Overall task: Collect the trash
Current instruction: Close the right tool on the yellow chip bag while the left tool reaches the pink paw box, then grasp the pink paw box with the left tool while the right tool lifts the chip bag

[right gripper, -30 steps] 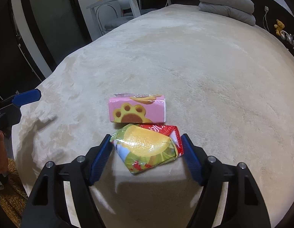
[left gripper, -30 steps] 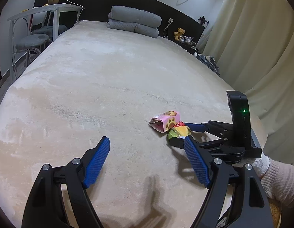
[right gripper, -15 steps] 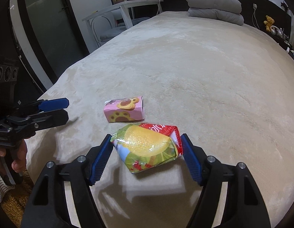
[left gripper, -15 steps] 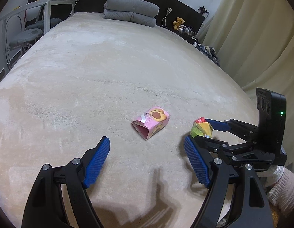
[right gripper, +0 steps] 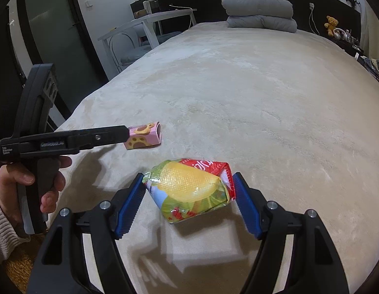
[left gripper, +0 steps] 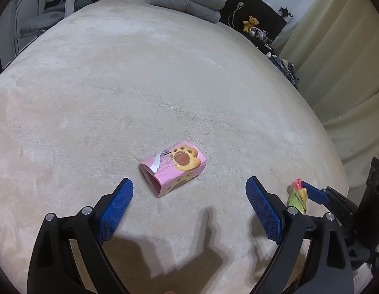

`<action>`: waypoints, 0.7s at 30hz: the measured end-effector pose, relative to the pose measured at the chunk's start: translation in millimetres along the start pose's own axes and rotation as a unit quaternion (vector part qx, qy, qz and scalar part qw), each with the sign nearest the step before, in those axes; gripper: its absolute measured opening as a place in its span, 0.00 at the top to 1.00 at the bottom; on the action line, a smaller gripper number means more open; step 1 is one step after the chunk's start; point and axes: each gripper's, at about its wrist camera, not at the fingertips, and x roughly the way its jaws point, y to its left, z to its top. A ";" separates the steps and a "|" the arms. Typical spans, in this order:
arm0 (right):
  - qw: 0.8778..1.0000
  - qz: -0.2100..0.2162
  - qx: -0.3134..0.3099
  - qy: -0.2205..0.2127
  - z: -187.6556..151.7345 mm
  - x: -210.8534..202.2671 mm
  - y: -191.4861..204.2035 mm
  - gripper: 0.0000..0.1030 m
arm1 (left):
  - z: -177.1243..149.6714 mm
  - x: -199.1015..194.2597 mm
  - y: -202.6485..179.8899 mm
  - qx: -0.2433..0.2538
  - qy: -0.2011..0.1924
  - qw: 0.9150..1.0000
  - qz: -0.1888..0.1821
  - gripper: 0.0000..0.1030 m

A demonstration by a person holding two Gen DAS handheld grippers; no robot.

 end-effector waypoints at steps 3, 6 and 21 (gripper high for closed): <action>1.000 0.001 0.002 -0.001 -1.5 -2.4 -3.1 0.31 | 1.0 15.7 -6.9 -0.003 0.008 0.999 0.031 0.11; 1.000 0.000 0.002 -0.001 -2.1 -3.5 -5.6 0.31 | 0.2 27.9 -15.6 -0.001 0.011 0.998 0.059 0.11; 1.000 -0.006 -0.003 0.008 -3.4 1.4 -11.4 0.31 | 15.6 40.8 -13.1 -0.005 -0.003 0.991 0.134 0.33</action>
